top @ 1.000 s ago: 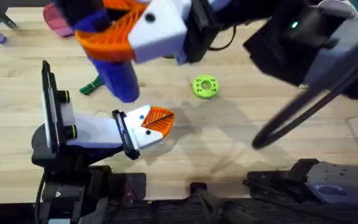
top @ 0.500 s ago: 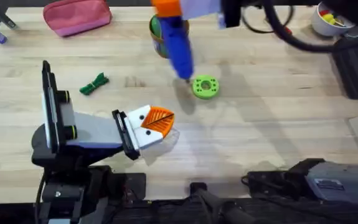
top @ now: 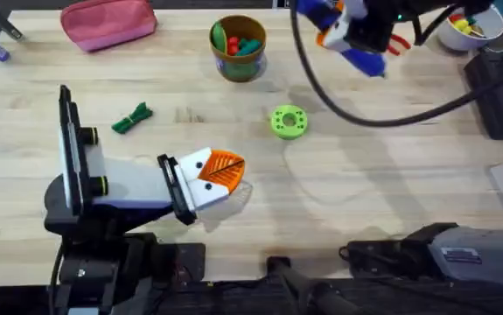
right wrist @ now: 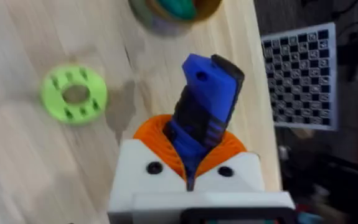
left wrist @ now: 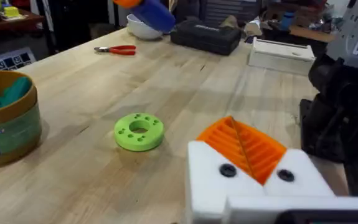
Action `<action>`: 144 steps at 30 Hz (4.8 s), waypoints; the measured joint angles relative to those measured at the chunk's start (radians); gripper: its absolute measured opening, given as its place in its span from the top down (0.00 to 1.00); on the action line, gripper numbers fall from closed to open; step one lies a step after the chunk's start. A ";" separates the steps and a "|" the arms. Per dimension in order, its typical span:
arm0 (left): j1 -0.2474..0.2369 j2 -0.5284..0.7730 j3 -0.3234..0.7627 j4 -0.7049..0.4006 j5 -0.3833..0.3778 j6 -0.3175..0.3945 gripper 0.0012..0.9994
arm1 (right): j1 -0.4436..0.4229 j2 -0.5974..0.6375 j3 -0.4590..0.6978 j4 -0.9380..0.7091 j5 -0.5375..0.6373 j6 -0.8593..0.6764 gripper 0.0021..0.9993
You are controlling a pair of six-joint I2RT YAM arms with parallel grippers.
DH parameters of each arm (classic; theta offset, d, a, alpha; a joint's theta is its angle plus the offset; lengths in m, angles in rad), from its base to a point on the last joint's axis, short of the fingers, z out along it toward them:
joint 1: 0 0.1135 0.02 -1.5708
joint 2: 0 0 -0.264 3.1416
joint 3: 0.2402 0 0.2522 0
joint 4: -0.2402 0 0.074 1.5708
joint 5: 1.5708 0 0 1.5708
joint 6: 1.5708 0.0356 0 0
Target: Pick up the gripper from the table and insert it into the empty holder that is missing its gripper. Then pick up a screw, insert it into the mounting hole, and use the screwdriver to tighten it. Finally, clean up the table by picking up the vegetable and placing it into the bucket.
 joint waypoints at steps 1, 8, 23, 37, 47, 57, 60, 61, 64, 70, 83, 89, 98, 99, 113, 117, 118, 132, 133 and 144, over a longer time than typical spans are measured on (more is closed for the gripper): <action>0.000 0.000 0.000 0.000 0.000 0.000 0.99 | 0.000 0.014 0.001 -0.015 0.032 -0.055 1.00; 0.000 0.000 0.000 0.000 0.000 0.001 0.99 | 0.000 0.165 0.003 -0.103 0.183 -0.229 1.00; 0.000 0.000 0.000 0.000 0.000 0.002 0.99 | -0.010 0.487 0.003 -0.084 0.231 -0.288 1.00; 0.000 0.000 0.000 0.000 0.000 0.003 0.99 | -0.013 0.502 0.013 -0.064 0.254 -0.285 0.01; 0.000 0.000 0.000 0.000 0.000 0.004 0.99 | 0.011 0.357 0.016 -0.060 0.257 -0.123 0.01; 0.000 0.000 0.000 0.000 0.000 0.004 0.99 | 0.056 0.093 0.146 -0.061 0.256 0.392 0.01; 0.000 0.000 0.000 0.000 0.000 0.004 0.99 | 0.068 0.033 0.183 -0.060 0.256 0.567 0.01; 0.000 0.000 0.000 0.000 0.000 0.004 0.99 | 0.070 0.015 0.189 -0.056 0.254 0.616 0.01; 0.000 0.000 0.000 0.000 0.000 0.009 0.83 | 0.073 -0.041 0.193 -0.037 0.253 0.767 0.01; 0.000 0.000 0.000 0.000 0.000 0.005 0.03 | 0.073 -0.101 0.195 0.018 0.253 1.056 0.01; 0.000 0.000 0.000 0.004 -0.011 -0.014 0.01 | 0.073 -0.106 0.195 -0.154 0.222 1.458 0.06; 0.000 0.000 0.000 0.018 -0.069 -0.076 0.01 | 0.073 -0.131 0.121 -0.193 0.209 1.504 0.07; 0.000 0.000 0.056 -0.070 -0.151 -0.098 0.01 | 0.073 -0.337 -0.154 -0.214 0.199 1.530 0.01; 0.000 0.000 0.068 -0.080 -0.170 -0.098 0.01 | 0.073 -0.372 -0.179 -0.213 0.199 1.531 0.01; 0.000 0.181 0.339 -0.175 -0.438 0.007 0.01 | 0.073 -0.620 -0.294 -0.230 0.200 1.531 0.01; 0.000 0.339 0.500 -0.299 -0.517 0.076 0.01 | 0.073 -0.619 -0.296 -0.231 0.200 1.531 0.01; 0.000 0.377 0.543 -0.337 -0.538 0.094 0.01 | 0.073 -0.619 -0.297 -0.231 0.200 1.531 0.01; 0.000 0.821 1.160 -1.027 -0.929 0.282 0.01 | 0.073 -0.617 -0.297 -0.230 0.200 1.531 0.01; 0.000 0.835 1.178 -1.044 -0.956 0.287 0.01 | 0.073 -0.617 -0.297 -0.230 0.200 1.531 0.01; 0.000 0.877 1.205 -1.061 -1.084 0.309 0.01 | 0.073 -0.529 -0.297 -0.230 0.200 1.531 0.01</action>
